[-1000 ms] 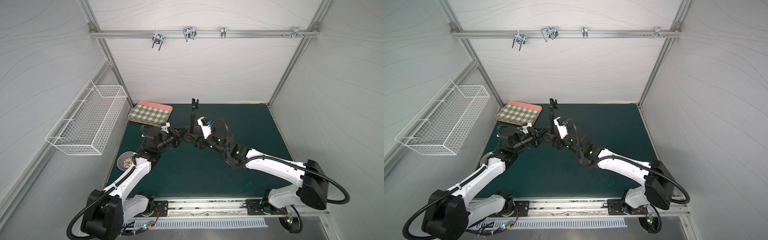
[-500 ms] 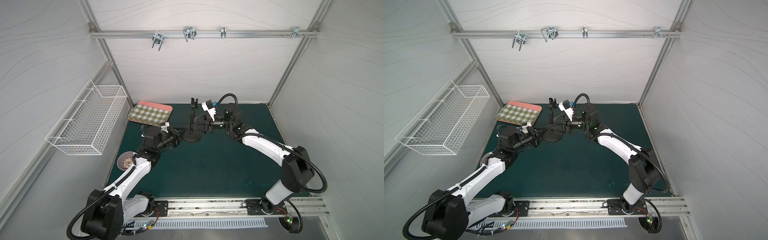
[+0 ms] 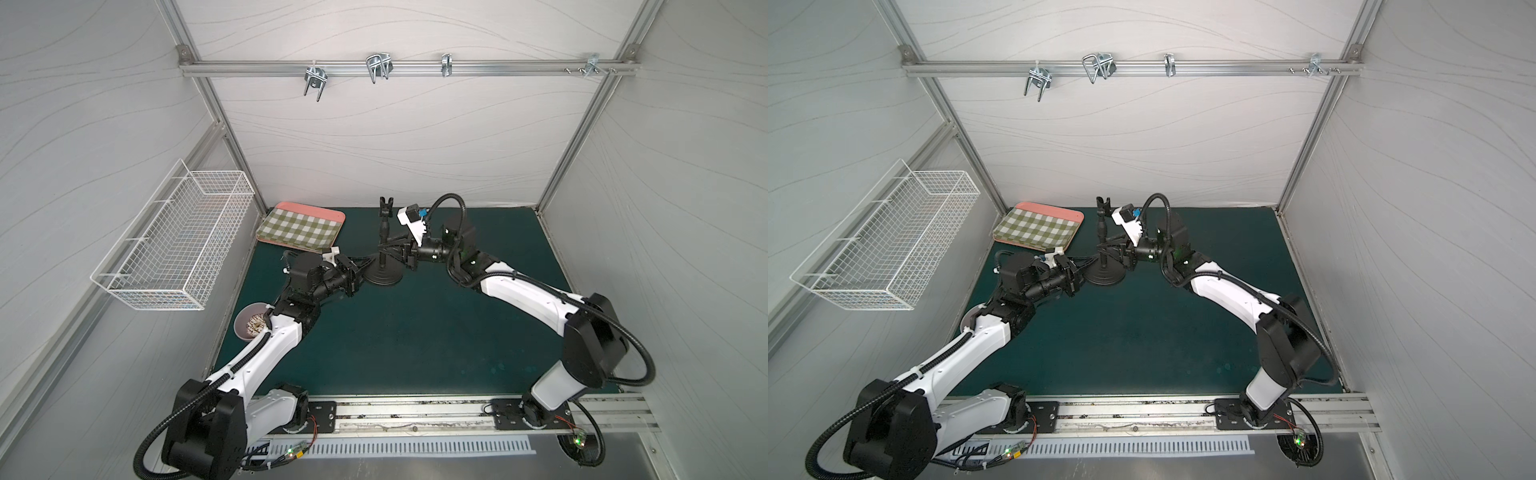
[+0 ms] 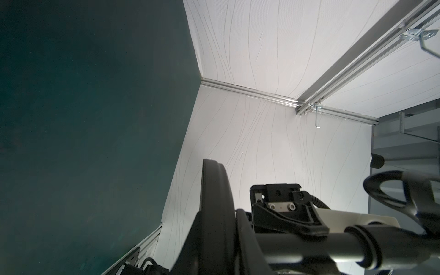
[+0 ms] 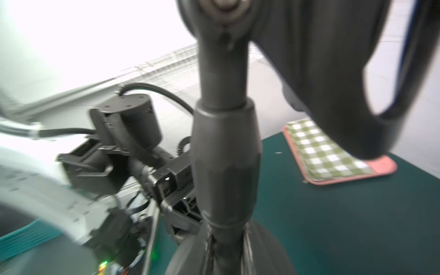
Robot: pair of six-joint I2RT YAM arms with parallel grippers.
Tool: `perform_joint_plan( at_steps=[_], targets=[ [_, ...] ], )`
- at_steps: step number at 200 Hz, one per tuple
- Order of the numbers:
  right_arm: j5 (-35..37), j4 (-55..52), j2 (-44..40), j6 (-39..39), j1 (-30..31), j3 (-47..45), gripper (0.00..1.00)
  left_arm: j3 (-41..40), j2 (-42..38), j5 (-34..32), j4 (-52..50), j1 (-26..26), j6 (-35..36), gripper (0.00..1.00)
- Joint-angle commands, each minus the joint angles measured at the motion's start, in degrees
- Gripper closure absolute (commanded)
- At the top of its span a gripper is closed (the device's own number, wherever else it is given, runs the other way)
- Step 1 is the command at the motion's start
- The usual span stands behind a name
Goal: Assemble a microphone stand
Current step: Screw the microphone stand pole into the microphone stand base.
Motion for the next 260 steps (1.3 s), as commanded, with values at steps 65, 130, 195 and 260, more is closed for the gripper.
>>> perform_joint_plan(
  at_steps=[65, 130, 195, 260],
  targets=[
    [66.83, -4.51, -4.05, 7.29, 25.58, -2.42, 0.99, 3.28, 0.14, 0.10, 8.29, -0.14, -0.69, 1.00],
    [40.30, -8.73, -10.27, 0.21, 16.90, -6.12, 0.23, 2.78, -0.35, 0.02, 8.70, -0.05, -0.88, 1.00],
    [-16.14, -5.86, -5.74, -2.53, -3.01, -2.26, 0.26, 2.58, -0.70, 0.09, 9.12, -0.05, -1.27, 1.00],
    [-28.33, -4.43, 5.77, 0.34, -5.20, 7.81, 0.46, 2.58, -1.77, -0.03, 7.85, -0.05, -0.88, 1.00]
  ],
)
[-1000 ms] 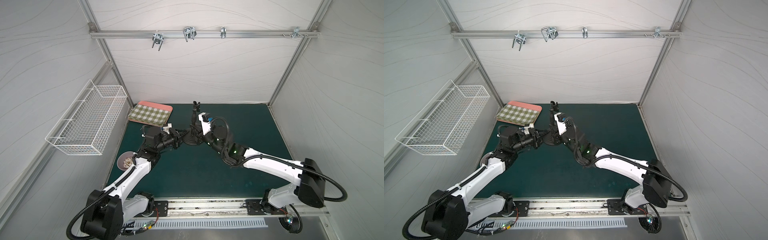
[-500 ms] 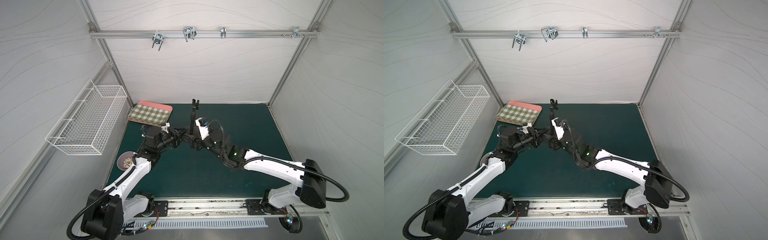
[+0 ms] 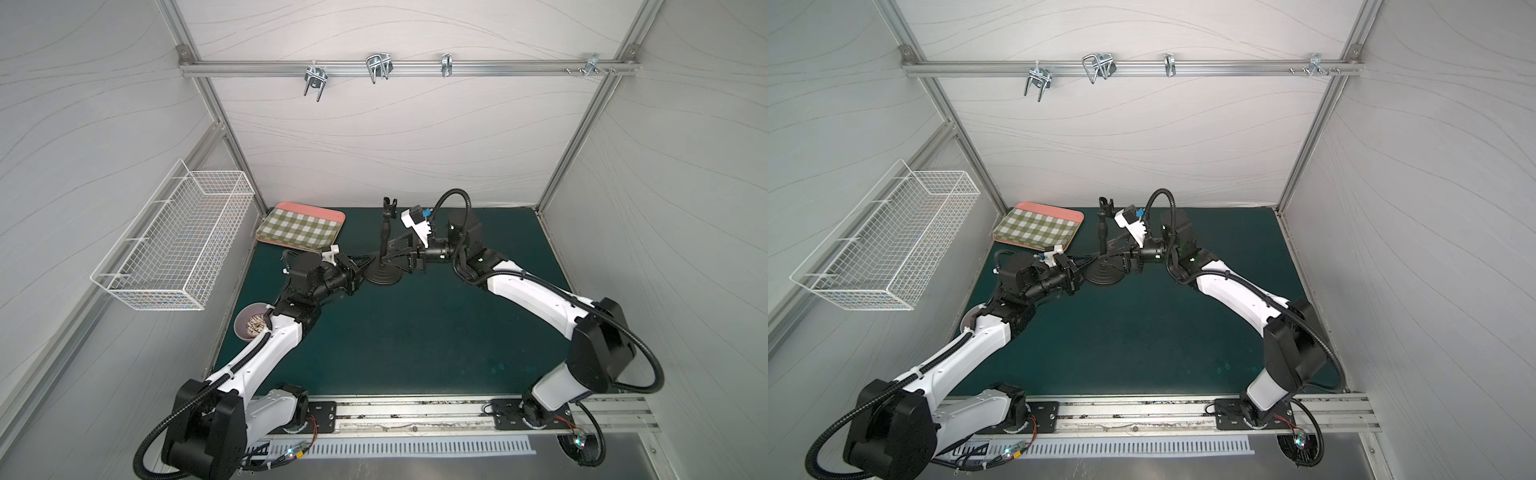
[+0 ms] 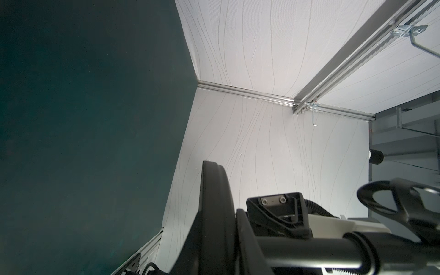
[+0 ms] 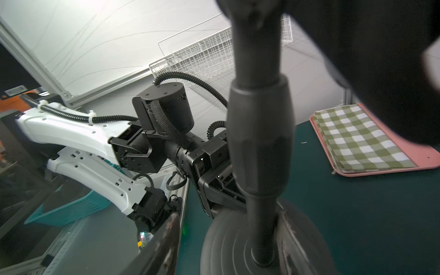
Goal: Assemble a microphone stand
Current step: Screw the microphone stand pole into the microphone stand base.
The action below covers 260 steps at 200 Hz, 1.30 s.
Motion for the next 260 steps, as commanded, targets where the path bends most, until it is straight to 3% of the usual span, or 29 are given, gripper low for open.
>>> perform_joint_plan(
  at_steps=[1, 24, 47, 67, 79, 119, 137, 165, 185, 201, 213, 235, 253, 260],
  targets=[
    [-6.49, 0.75, 2.36, -0.01, 0.15, 2.59, 0.46, 2.58, -1.77, 0.75, 6.43, 0.04, -1.58, 1.00],
    [-1.61, 1.47, 2.18, -0.75, 0.19, 1.67, 0.57, 2.58, -2.04, 0.66, 6.00, 0.04, -1.44, 1.00],
    [2.13, 2.10, 0.98, -0.59, 0.63, 0.31, 0.75, 2.58, -1.76, 0.61, 5.99, 0.04, -1.35, 1.00],
    [9.64, -0.27, -1.73, -1.85, 2.71, -1.76, 0.87, 2.67, -1.35, 0.63, 6.32, 0.04, -1.44, 1.00],
    [15.92, -2.24, -4.07, -3.07, 4.88, -3.66, 0.93, 2.68, -1.38, 0.56, 6.43, 0.04, -1.45, 1.00],
    [40.02, -1.50, -11.36, -2.40, 15.07, -11.50, 0.96, 3.02, -0.64, 0.55, 6.34, 0.04, -1.31, 1.00],
    [56.69, -3.13, -12.44, 0.68, 21.52, -11.80, 0.96, 3.19, -0.35, 0.63, 6.43, 0.04, -1.34, 1.00],
    [77.91, -0.95, -10.43, 1.24, 30.10, -10.61, 0.90, 3.45, -0.27, 0.69, 6.43, 0.04, -1.31, 1.00],
    [86.61, -1.73, -7.75, 2.99, 32.79, -7.75, 0.91, 3.61, -0.50, 0.55, 6.12, 0.04, -1.23, 1.00],
    [89.21, -3.18, -6.19, 4.39, 33.60, -5.88, 0.90, 3.57, -0.66, 0.59, 5.81, 0.04, -1.10, 1.00],
    [89.46, -4.31, -5.70, 5.12, 33.81, -5.13, 0.85, 3.47, -0.62, 0.66, 5.81, 0.04, -1.09, 1.00],
    [87.36, -4.74, -7.20, 3.10, 33.30, -5.98, 0.54, 3.46, -0.70, 0.57, 5.98, 0.04, -1.20, 1.00],
    [76.88, -5.47, -11.23, 1.51, 29.99, -9.21, 0.37, 3.46, -0.85, 0.56, 6.08, 0.04, -1.23, 1.00],
    [68.58, -5.26, -12.92, 0.69, 27.52, -10.81, 0.31, 3.40, -0.93, 0.64, 6.12, 0.04, -1.25, 1.00]
  ],
)
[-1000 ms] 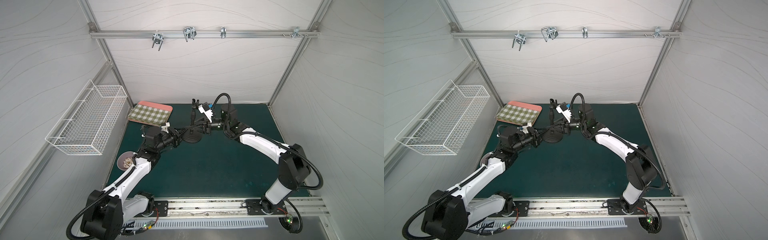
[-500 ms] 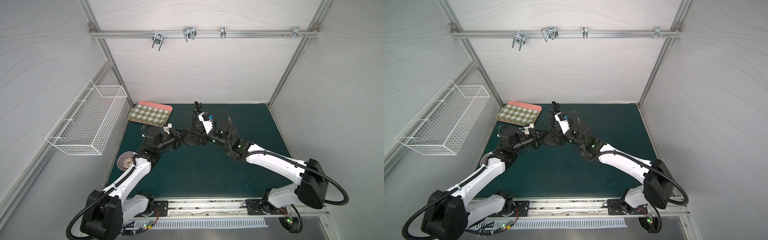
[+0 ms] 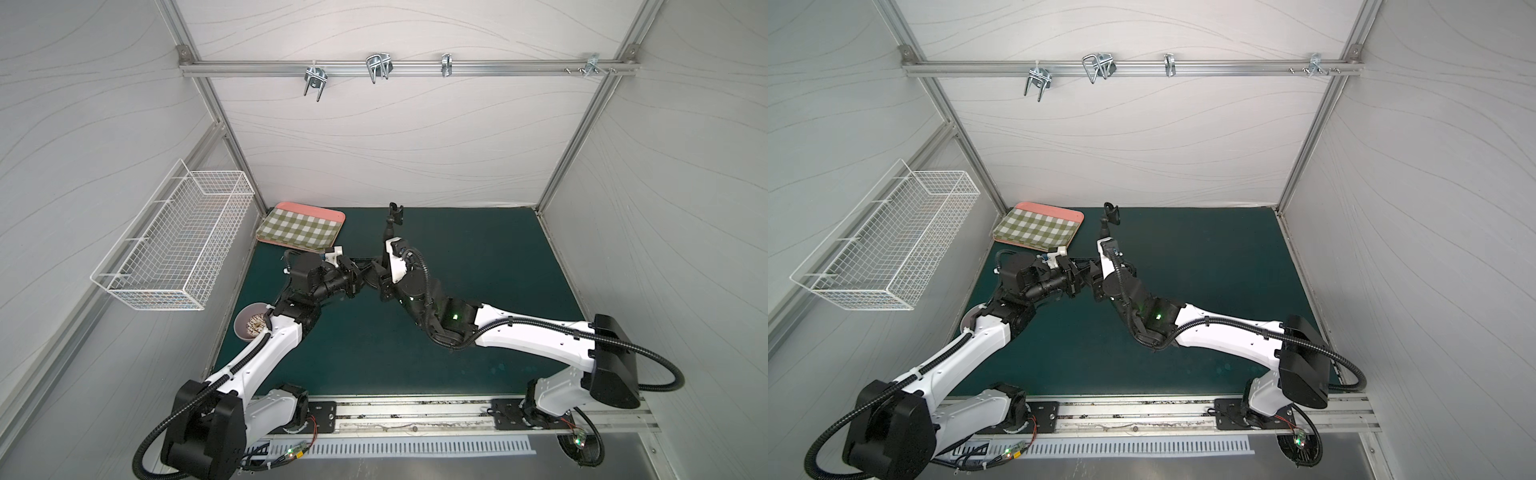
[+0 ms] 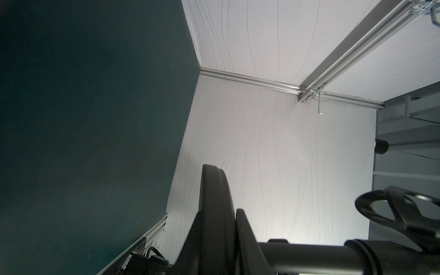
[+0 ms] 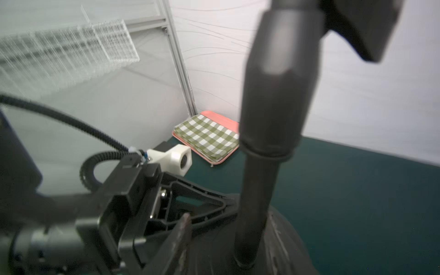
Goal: Assemble a microphone stand
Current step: Screw the microphone stand pole into the microphone stand base.
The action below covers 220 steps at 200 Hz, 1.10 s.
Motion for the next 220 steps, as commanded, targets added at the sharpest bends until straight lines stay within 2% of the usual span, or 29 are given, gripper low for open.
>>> perform_joint_plan(
  at_steps=[1, 26, 38, 54, 88, 123, 141, 168, 220],
  targets=[
    [-19.41, -1.43, -5.66, -2.22, -3.75, -3.69, 0.31, 3.39, -0.69, -1.59, 7.15, -0.05, -1.89, 1.00],
    [-52.50, 1.63, -8.30, -2.04, -16.99, -7.58, 0.27, 3.28, -0.99, -1.58, 7.43, -0.05, -2.00, 1.00],
    [-64.54, 3.77, -7.17, -1.33, -22.46, -7.27, 0.28, 3.12, -0.93, -1.59, 7.60, -0.05, -2.14, 1.00],
    [-75.48, 3.65, -5.16, -1.32, -27.49, -4.73, 0.30, 2.86, -1.09, -1.46, 7.69, -0.04, -2.24, 1.00],
    [-91.07, 2.81, -3.42, -1.93, -32.65, 1.72, 0.31, 2.86, -1.38, -1.68, 7.17, 0.04, -1.96, 1.00],
    [-95.40, -5.15, -2.54, -7.45, -34.86, 8.66, 0.30, 3.02, -1.54, -1.59, 7.21, 0.04, -2.13, 1.00],
    [-98.06, -5.71, -0.21, -6.33, -36.21, 12.14, 0.30, 3.08, -1.80, -1.49, 6.95, 0.04, -1.98, 1.00],
    [-99.82, -5.87, 3.97, -3.85, -36.57, 16.20, 0.36, 2.93, -2.02, -1.50, 6.73, 0.04, -1.90, 1.00],
    [-97.46, -1.32, 8.09, 0.08, -36.38, 18.08, 0.41, 3.01, -1.90, -1.42, 6.73, 0.04, -1.89, 1.00]
  ],
)
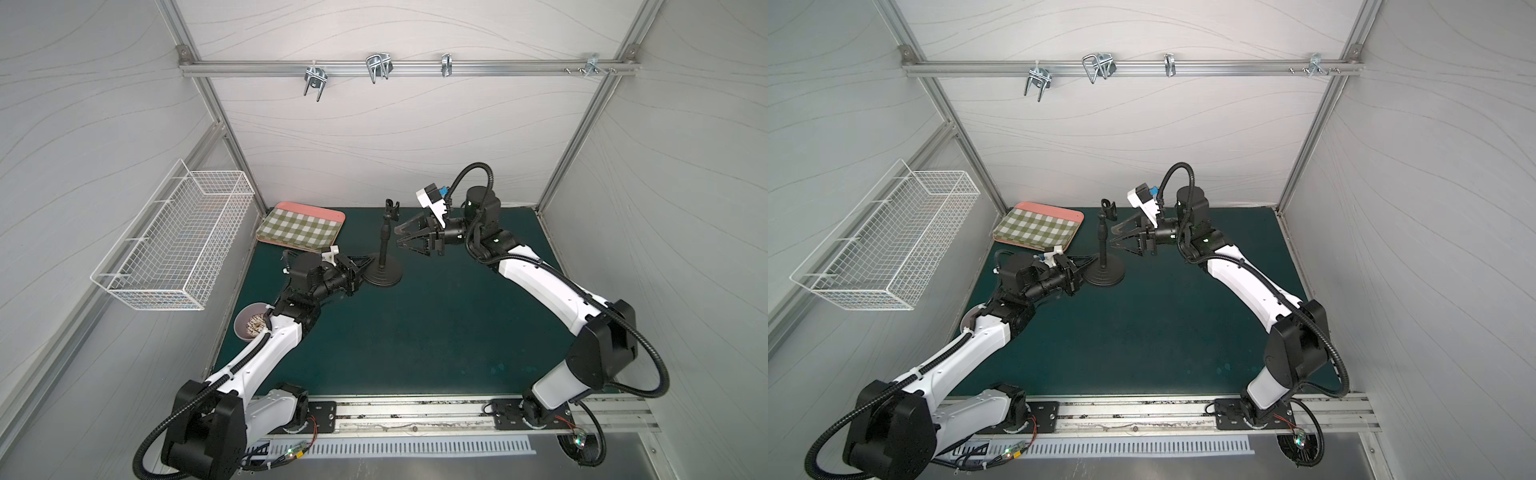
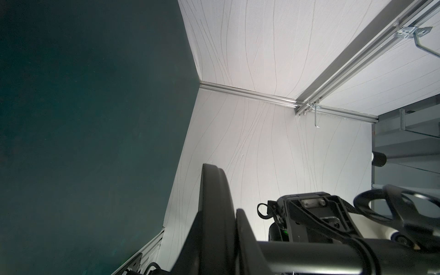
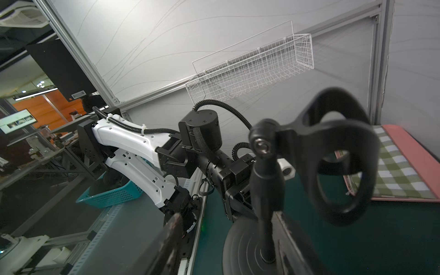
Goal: Assemble a microphone stand
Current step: Screw the microphone stand pole into the microphone stand base.
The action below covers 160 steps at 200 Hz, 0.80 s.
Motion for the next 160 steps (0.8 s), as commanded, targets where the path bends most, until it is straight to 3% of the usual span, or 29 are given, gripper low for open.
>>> perform_joint_plan(
  at_steps=[1, 113, 143, 160],
  targets=[
    [-0.42, 1.54, 1.14, 1.50, 0.04, 2.15, 0.41, 3.01, -1.87, 0.96, 6.73, 0.04, -1.51, 1.00],
    [1.57, 4.05, 5.61, 1.59, 1.69, 6.88, 0.44, 2.93, -1.87, 1.09, 6.82, 0.04, -1.57, 1.00],
    [3.18, 3.24, 6.22, 1.11, 2.59, 7.87, 0.55, 2.93, -2.04, 1.05, 6.82, 0.08, -1.60, 1.00],
    [6.21, 1.88, 5.10, -0.11, 3.57, 7.18, 0.68, 2.91, -1.99, 0.99, 6.82, 0.05, -1.58, 1.00]
  ],
)
